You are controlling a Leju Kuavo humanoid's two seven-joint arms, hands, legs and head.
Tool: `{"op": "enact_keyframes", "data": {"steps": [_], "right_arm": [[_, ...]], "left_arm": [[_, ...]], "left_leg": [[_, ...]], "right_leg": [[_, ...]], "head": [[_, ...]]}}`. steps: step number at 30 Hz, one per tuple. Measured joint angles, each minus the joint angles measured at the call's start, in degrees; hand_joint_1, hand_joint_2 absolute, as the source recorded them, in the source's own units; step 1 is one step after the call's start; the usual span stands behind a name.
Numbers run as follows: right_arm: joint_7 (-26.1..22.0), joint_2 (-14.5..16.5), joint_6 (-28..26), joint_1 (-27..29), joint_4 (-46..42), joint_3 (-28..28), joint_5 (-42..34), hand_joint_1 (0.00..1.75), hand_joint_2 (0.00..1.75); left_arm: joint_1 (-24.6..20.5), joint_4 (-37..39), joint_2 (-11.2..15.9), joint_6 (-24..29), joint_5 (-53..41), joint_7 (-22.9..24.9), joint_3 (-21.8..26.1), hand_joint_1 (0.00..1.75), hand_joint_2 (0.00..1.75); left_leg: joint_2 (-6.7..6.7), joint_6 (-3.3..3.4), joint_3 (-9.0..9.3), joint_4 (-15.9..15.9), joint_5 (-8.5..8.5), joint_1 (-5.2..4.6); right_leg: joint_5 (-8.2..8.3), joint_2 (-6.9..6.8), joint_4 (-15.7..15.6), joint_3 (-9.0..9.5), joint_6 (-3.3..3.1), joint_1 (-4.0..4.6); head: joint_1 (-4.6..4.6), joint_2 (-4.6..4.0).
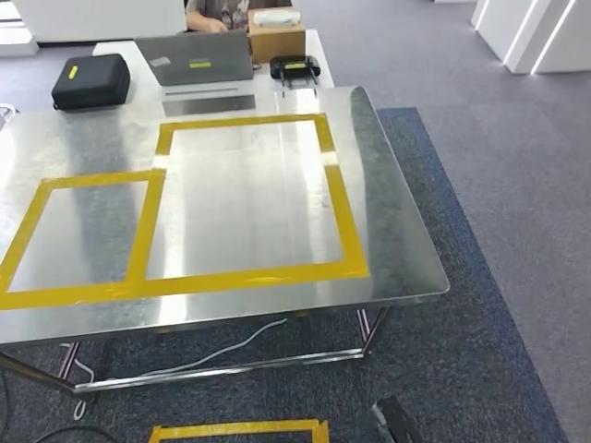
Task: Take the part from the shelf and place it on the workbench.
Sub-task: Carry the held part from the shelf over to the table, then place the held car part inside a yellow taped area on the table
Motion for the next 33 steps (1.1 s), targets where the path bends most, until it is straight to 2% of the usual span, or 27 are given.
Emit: {"op": "enact_keyframes", "data": {"steps": [1, 2, 4, 5, 7, 9, 10, 11, 12, 13, 14, 15, 16, 17, 19, 20, 23, 24, 25, 28, 31, 33], "right_arm": [[0.05, -0.08, -0.05, -0.26, -0.19, 0.11, -0.18, 0.00, 1.75], [0.09, -0.20, -0.10, -0.47, -0.39, 0.16, -0.29, 0.00, 1.75], [0.05, -0.40, -0.09, -0.84, -0.82, 0.24, -0.30, 0.00, 1.75], [0.04, -0.46, -0.08, -0.98, -0.94, 0.28, -0.30, 0.00, 1.75], [0.03, -0.52, -0.05, -1.05, -1.08, 0.35, -0.31, 0.00, 1.75], [0.08, -0.63, -0.07, -0.79, -1.08, 0.43, -0.43, 0.00, 1.75], [0.11, -0.70, -0.16, -0.56, -1.08, 0.46, -0.62, 0.00, 1.75], [0.14, -0.78, -0.34, -0.30, -1.08, 0.49, -0.93, 0.00, 1.75], [0.16, -0.85, -0.57, -0.08, -1.08, 0.50, -1.23, 0.00, 1.75], [0.17, -0.90, -0.84, 0.10, -1.08, 0.50, -1.52, 0.00, 1.75], [0.20, -0.96, -1.04, 0.17, -1.08, 0.50, -1.81, 0.00, 1.75], [0.19, -0.99, -1.20, 0.16, -1.10, 0.50, -2.03, 0.00, 1.75], [0.19, -1.03, -1.36, 0.13, -1.13, 0.49, -2.25, 0.00, 1.75], [0.16, -1.08, -1.54, 0.16, -1.16, 0.49, -2.43, 0.00, 1.75], [0.03, -1.14, -1.87, 0.39, -1.21, 0.47, -2.58, 0.00, 1.75], [-0.12, -1.15, -1.96, 0.55, -1.23, 0.47, -2.61, 0.00, 1.75], [-0.46, -1.14, -2.05, 0.80, -1.21, 0.48, -2.66, 0.00, 1.75], [-0.53, -1.14, -2.08, 0.84, -1.20, 0.47, -2.63, 0.00, 1.75], [-0.61, -1.14, -2.09, 0.85, -1.18, 0.46, -2.60, 0.00, 1.75], [-0.76, -1.14, -1.90, 0.70, -1.14, 0.45, -2.52, 0.00, 1.75], [-0.78, -1.14, -1.72, 0.37, -1.02, 0.47, -2.39, 0.00, 1.75], [-0.79, -1.14, -1.59, 0.14, -0.90, 0.48, -2.32, 0.00, 1.75]], "left_arm": [[0.04, -0.01, 0.10, 0.01, 0.04, 0.00, -0.01, 1.75, 1.75], [-0.08, -0.02, 0.18, 0.01, 0.05, 0.00, -0.01, 1.75, 1.75], [-0.37, -0.05, 0.27, 0.01, -0.05, 0.00, -0.03, 1.75, 1.75], [-0.46, -0.04, 0.27, 0.01, -0.09, 0.00, -0.04, 1.75, 1.75], [-0.52, -0.03, 0.27, 0.01, -0.15, 0.00, -0.05, 1.75, 1.75], [-0.53, -0.02, 0.28, 0.01, -0.15, 0.00, -0.05, 1.75, 1.75], [-0.53, -0.02, 0.29, 0.01, -0.16, 0.00, -0.06, 1.75, 1.75], [-0.53, -0.01, 0.30, 0.01, -0.18, 0.00, -0.08, 1.75, 1.75], [-0.51, 0.01, 0.29, -0.01, -0.19, 0.00, -0.12, 1.75, 1.75], [-0.50, 0.03, 0.29, -0.05, -0.20, 0.00, -0.18, 1.75, 1.75], [-0.48, 0.05, 0.29, -0.10, -0.20, 0.00, -0.26, 1.75, 1.75], [-0.45, 0.08, 0.31, -0.17, -0.21, 0.00, -0.34, 1.75, 1.75], [-0.41, 0.11, 0.32, -0.25, -0.22, 0.00, -0.39, 1.75, 1.75], [-0.36, 0.13, 0.34, -0.36, -0.22, 0.00, -0.43, 1.75, 1.75], [-0.27, 0.17, 0.36, -0.82, -0.24, 0.00, -0.51, 1.75, 1.75], [-0.21, 0.25, 0.37, -1.15, -0.24, 0.00, -0.57, 1.75, 1.75], [-0.21, 0.82, 0.49, -2.34, -0.31, 0.07, -0.68, 1.75, 1.75], [-0.26, 1.11, 0.51, -2.78, -0.39, 0.15, -0.70, 1.75, 1.75], [-0.32, 1.42, 0.51, -3.17, -0.50, 0.27, -0.73, 1.75, 1.75], [-0.81, 2.42, 0.49, -4.09, -0.67, 0.90, -0.77, 1.75, 1.75], [-1.86, 3.83, 0.46, -4.33, -0.78, 2.25, -0.60, 1.75, 1.75], [-2.63, 4.82, 0.45, -4.51, -0.80, 3.08, -0.35, 1.75, 1.75]], "left_leg": [[-0.18, 0.29, -0.04, 0.04, 1.71, -0.16], [0.03, 0.64, 0.15, 0.52, 0.88, -0.25], [0.63, 1.42, 0.88, 0.30, -0.15, -0.16], [1.01, 1.75, 1.40, -0.09, -0.61, -0.06], [1.63, 2.20, 2.11, -0.57, -1.28, 0.01], [2.05, 2.33, 2.49, -0.63, -1.90, -0.06], [2.29, 2.36, 2.84, -0.63, -2.29, -0.10], [2.60, 2.35, 3.40, -0.63, -2.80, -0.14], [2.96, 2.29, 4.13, -0.63, -3.33, -0.16], [3.38, 2.18, 4.99, -0.63, -3.92, -0.18], [3.78, 1.99, 5.80, -0.66, -4.43, -0.26], [4.12, 1.71, 6.38, -0.64, -4.87, -0.35], [4.50, 1.38, 6.75, -0.73, -5.15, -0.44], [4.89, 1.04, 7.00, -0.91, -5.29, -0.50], [5.70, 0.43, 7.44, -1.37, -5.42, -0.48], [5.84, 0.61, 7.80, -1.78, -5.26, -0.53], [5.68, 2.78, 8.80, -2.65, -5.13, -0.89], [5.69, 3.18, 8.97, -2.68, -5.27, -0.94], [5.69, 3.21, 9.04, -2.70, -5.24, -0.91], [5.63, 2.73, 9.10, -2.84, -5.27, -0.82], [5.59, 1.47, 9.14, -3.04, -5.33, -0.69], [5.58, 1.02, 9.14, -3.10, -5.40, -0.64]], "right_leg": [[-0.74, 0.28, 0.03, 0.46, 0.54, -0.04], [-1.28, 0.54, -0.39, 0.80, 1.05, -0.17], [-2.36, 0.28, -0.14, 1.37, 1.61, -0.26], [-3.31, -0.04, 1.71, 0.45, 1.76, -0.21], [-5.50, -0.61, 7.94, -3.55, 1.97, -0.09], [-7.02, -0.64, 14.72, -8.80, 2.13, -0.03], [-6.58, -0.66, 16.87, -11.18, 2.15, 0.00], [-4.98, -0.72, 17.64, -13.15, 2.12, 0.05], [-2.14, -0.94, 16.04, -13.93, 2.01, 0.12], [1.34, -1.50, 12.88, -13.96, 1.80, 0.25], [3.95, -2.56, 9.79, -13.47, 1.53, 0.52], [5.44, -3.55, 6.95, -12.76, 1.14, 0.79], [5.87, -4.26, 5.37, -12.30, 0.70, 1.05], [5.56, -4.49, 4.87, -12.11, 0.30, 1.27], [5.70, -3.65, 3.97, -11.70, -0.48, 1.16], [5.90, -3.28, 3.59, -11.33, -0.49, 1.04], [6.16, -2.72, 2.93, -10.28, -0.10, 0.84], [6.06, -2.66, 2.91, -10.22, -0.15, 0.86], [5.96, -2.66, 2.92, -10.15, -0.22, 0.89], [5.73, -2.80, 2.94, -10.10, -0.39, 0.98], [5.63, -2.85, 2.96, -10.11, -0.45, 1.03], [5.62, -2.84, 2.97, -10.12, -0.46, 1.04]], "head": [[-0.03, -0.01], [-0.07, 0.01], [-0.01, 0.01], [0.07, 0.01], [0.20, 0.00], [0.21, 0.01], [0.21, 0.01], [0.23, 0.01], [0.23, 0.01], [0.24, 0.00], [0.20, 0.00], [0.20, 0.00], [0.21, 0.01], [0.13, 0.01], [0.22, 0.02], [0.08, 0.02], [-0.46, 0.02], [-0.50, 0.02], [-0.47, 0.02], [-0.45, 0.02], [-0.45, 0.02], [-0.45, 0.02]]}}
